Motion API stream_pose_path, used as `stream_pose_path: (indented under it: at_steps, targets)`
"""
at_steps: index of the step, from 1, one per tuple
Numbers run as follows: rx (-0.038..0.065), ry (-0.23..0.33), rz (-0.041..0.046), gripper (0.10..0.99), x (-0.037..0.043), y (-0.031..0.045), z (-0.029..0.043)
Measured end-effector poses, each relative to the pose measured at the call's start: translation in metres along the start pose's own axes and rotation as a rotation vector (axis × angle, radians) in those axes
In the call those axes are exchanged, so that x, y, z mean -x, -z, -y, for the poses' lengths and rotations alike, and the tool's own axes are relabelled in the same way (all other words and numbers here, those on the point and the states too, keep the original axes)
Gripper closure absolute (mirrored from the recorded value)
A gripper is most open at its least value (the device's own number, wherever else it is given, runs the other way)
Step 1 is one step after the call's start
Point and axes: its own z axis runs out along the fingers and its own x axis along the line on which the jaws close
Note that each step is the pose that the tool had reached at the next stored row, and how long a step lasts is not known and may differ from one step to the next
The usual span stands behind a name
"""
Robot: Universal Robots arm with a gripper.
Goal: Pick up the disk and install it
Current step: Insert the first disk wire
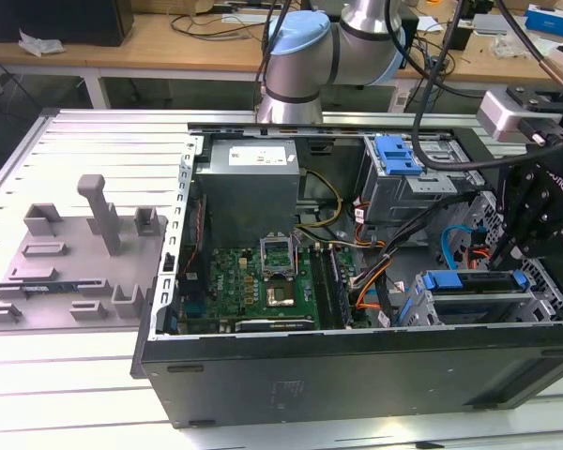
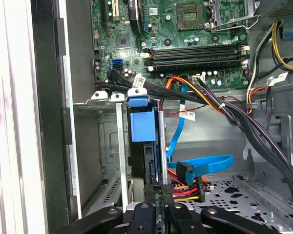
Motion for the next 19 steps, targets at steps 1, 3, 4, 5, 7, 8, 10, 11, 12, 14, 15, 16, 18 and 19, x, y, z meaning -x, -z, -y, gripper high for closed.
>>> stream_pose_path:
  at_steps: [1, 3, 4, 5, 7, 8, 10, 11, 12, 14, 15, 16, 18, 19]
  targets:
    - [0.0, 0.0, 0.0, 0.918, 0.0, 0.0, 0.0]
    - [0.0, 0.0, 0.0006, 0.918, 0.0005, -0.0003, 0.0]
    - [0.0, 0.0, 0.0003, 0.918, 0.0006, -0.0001, -0.0001]
    - [0.0, 0.0, 0.0, 0.918, 0.0006, 0.0, -0.0001]
    - [0.0, -0.003, -0.0022, 0.918, 0.0011, 0.0001, -0.0001]
    - [0.0, -0.006, -0.0037, 0.918, 0.0012, 0.0001, -0.0001]
    - [0.001, -0.018, -0.0076, 0.918, 0.0016, 0.0006, -0.0001]
    - [0.001, -0.022, -0.0096, 0.918, 0.002, 0.0013, -0.0002]
    - [0.001, -0.024, -0.0111, 0.918, 0.0024, 0.0018, -0.0002]
    - [0.001, -0.026, -0.0127, 0.918, 0.0036, 0.0026, -0.0003]
    - [0.001, -0.026, -0.0135, 0.918, 0.0051, 0.0029, -0.0004]
    - [0.001, -0.026, -0.0138, 0.918, 0.0058, 0.0028, -0.0005]
    - [0.001, -0.025, -0.0142, 0.918, 0.0058, 0.0029, -0.0004]
    - [0.0, -0.025, -0.0142, 0.918, 0.0058, 0.0029, -0.0005]
